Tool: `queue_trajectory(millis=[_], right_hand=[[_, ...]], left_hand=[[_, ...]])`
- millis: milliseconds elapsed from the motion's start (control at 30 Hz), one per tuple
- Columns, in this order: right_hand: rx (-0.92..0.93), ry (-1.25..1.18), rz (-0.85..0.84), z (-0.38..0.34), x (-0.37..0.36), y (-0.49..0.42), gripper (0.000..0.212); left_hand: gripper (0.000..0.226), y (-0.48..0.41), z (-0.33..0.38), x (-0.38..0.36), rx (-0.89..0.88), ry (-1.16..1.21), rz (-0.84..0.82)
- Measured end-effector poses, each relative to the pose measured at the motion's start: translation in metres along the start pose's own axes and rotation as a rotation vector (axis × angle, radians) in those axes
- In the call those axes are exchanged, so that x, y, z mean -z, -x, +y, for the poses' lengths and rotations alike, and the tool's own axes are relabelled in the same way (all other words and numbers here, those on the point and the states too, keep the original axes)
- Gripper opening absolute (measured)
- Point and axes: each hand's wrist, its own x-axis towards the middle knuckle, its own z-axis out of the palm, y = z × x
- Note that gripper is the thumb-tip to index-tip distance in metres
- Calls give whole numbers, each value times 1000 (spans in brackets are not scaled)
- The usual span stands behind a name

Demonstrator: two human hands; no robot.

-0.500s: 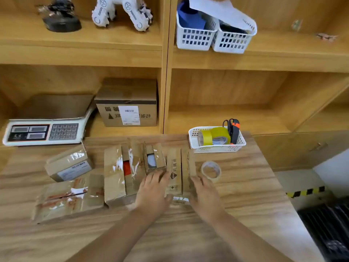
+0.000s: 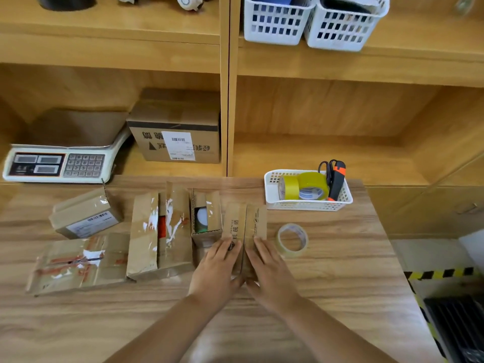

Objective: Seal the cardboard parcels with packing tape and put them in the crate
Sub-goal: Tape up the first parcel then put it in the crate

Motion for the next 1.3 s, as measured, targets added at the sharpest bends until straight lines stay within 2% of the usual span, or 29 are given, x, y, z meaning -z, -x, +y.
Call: queue_trajectory(millis=[267, 500, 667, 800, 933, 1067, 1167, 1233, 1300], right_hand=[[72, 96, 17, 9, -5, -3, 73], [86, 89, 16, 10, -4, -3, 84], [68, -26, 53, 1, -8, 6, 96], [83, -38, 73, -6, -12, 19, 84], [132, -61, 87, -16, -16, 43, 80], [241, -86, -36, -28, -15, 60, 81], [372, -41, 38, -23, -2, 52, 66], [322, -20, 114, -11, 8, 38, 61], [248, 14, 120, 5, 15, 26, 67]], left_hand=[[77, -3, -6, 0, -16, -102, -29], [75, -4, -3, 0, 3, -40, -51], [78, 5, 4, 1, 149, 257, -52], [84, 7, 1, 4, 194, 410, 14], [83, 8, -11, 10, 175, 310, -6], [76, 12, -15, 14, 108, 254, -39], [71, 12, -18, 16, 85, 269, -62], [68, 13, -20, 18, 66, 290, -91], [65, 16, -22, 21, 59, 331, -122]])
